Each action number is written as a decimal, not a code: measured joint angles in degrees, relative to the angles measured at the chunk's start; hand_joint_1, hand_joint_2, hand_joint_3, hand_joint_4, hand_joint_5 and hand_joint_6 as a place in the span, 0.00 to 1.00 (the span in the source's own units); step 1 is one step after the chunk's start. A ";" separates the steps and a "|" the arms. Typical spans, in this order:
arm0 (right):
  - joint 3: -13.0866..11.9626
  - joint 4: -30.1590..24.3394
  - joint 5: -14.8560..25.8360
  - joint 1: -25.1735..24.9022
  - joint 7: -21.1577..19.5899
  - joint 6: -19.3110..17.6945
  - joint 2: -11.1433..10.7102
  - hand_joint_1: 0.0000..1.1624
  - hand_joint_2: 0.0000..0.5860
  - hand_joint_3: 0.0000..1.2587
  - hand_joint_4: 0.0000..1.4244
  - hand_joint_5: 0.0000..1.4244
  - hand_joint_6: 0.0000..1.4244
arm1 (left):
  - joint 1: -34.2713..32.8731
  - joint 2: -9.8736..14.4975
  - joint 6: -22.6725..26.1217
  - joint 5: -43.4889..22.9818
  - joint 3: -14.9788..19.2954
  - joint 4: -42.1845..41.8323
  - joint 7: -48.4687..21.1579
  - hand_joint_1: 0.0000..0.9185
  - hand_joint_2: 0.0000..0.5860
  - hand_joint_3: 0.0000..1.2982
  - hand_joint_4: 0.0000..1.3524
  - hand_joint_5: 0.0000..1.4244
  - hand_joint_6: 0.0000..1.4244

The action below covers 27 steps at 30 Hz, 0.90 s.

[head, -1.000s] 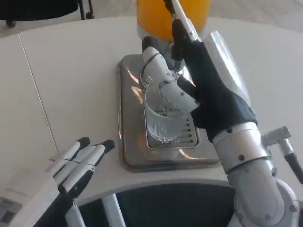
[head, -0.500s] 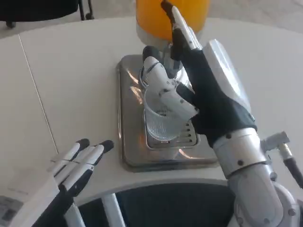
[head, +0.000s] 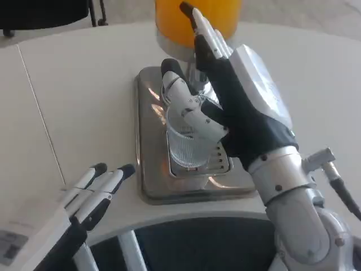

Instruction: Grasp the cup under the faucet to collect the drink, then remove the cup.

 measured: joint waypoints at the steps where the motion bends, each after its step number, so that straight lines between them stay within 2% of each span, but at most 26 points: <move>1: 0.00 0.37 -0.02 -0.15 0.00 -0.29 -0.21 0.12 0.92 0.00 0.00 0.00 0.00 | 0.02 0.00 0.10 -0.01 0.00 0.06 -0.03 0.00 0.16 0.03 0.00 0.00 0.09; 5: 0.17 1.75 -0.36 -1.02 0.00 -1.03 -1.23 0.12 0.91 0.00 0.00 0.00 0.00 | -0.05 0.00 0.32 -0.04 -0.07 0.23 -0.14 0.00 0.16 0.03 0.00 0.00 0.09; 10: 1.65 3.07 -3.37 -2.17 0.25 -1.46 -3.32 0.11 0.91 0.00 0.00 0.00 0.00 | -0.86 0.00 0.96 -0.04 -0.72 0.68 -0.26 0.00 0.16 0.03 0.00 0.00 0.09; 27: 3.56 5.91 -6.60 -4.17 0.51 -2.43 -5.12 0.11 0.91 0.00 0.00 0.00 0.00 | -1.38 0.00 2.37 -0.31 -1.84 0.79 -0.67 0.00 0.16 0.03 0.00 0.01 0.09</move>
